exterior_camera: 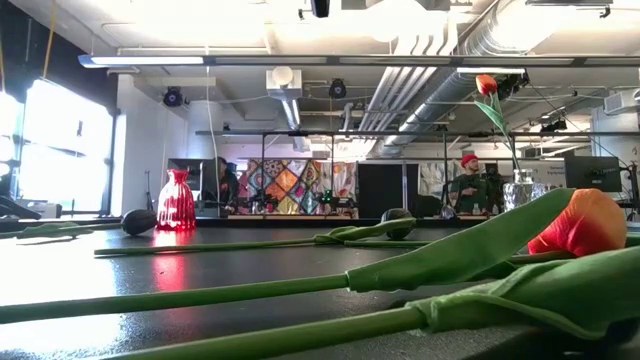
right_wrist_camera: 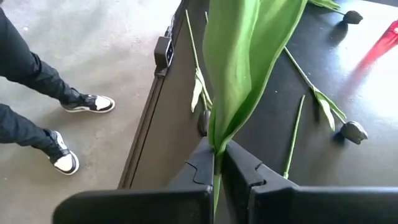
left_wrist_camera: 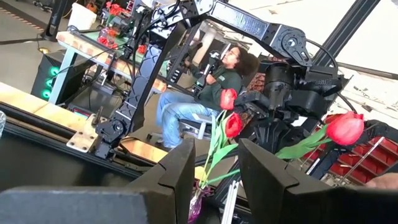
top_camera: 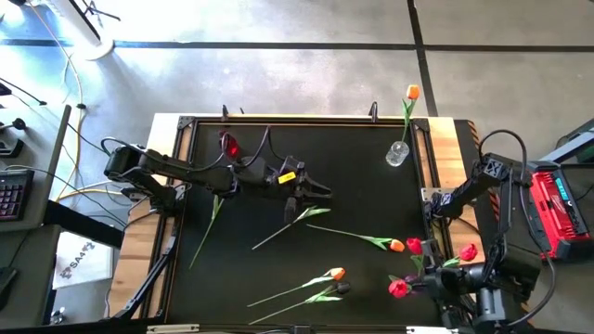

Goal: Sort flowers into vase by color
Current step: Put the red tulip into the purple vase

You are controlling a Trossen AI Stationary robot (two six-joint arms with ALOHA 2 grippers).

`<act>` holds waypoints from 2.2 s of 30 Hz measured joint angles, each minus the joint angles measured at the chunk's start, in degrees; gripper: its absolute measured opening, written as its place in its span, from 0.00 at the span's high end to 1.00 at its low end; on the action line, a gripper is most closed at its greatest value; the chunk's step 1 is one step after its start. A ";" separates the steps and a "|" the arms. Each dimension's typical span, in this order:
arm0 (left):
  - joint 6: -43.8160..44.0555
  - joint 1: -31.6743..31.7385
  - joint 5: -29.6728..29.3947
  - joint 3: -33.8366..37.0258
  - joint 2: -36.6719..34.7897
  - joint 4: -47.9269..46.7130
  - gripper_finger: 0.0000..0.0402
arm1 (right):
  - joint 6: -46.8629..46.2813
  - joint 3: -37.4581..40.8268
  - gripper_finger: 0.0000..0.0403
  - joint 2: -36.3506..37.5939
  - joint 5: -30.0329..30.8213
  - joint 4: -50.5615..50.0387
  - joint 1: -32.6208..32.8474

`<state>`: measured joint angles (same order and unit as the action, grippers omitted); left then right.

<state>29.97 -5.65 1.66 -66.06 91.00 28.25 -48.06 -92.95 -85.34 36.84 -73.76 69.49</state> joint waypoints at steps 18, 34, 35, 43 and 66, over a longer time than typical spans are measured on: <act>-0.16 0.00 0.01 -0.01 0.00 -0.63 0.73 | -14.96 0.00 0.89 0.00 -1.80 -3.22 0.00; 0.08 -0.42 0.03 0.00 0.00 -4.77 0.73 | -17.19 0.00 0.99 0.00 6.38 -0.57 -0.01; 0.83 -0.42 0.01 -0.02 0.00 -5.71 0.73 | -17.30 0.00 0.99 0.00 7.43 0.09 -0.17; 2.81 -0.31 -0.29 -0.02 0.00 -17.89 0.73 | -0.13 0.00 0.99 -0.17 -0.89 6.98 -8.43; -1.26 -0.28 3.38 -0.02 -0.02 -22.93 0.73 | 42.98 0.00 0.64 -16.96 -26.57 8.18 -21.11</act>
<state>28.71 -5.93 5.04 -66.08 90.98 5.32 -5.08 -92.95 -102.30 10.27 -65.57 48.38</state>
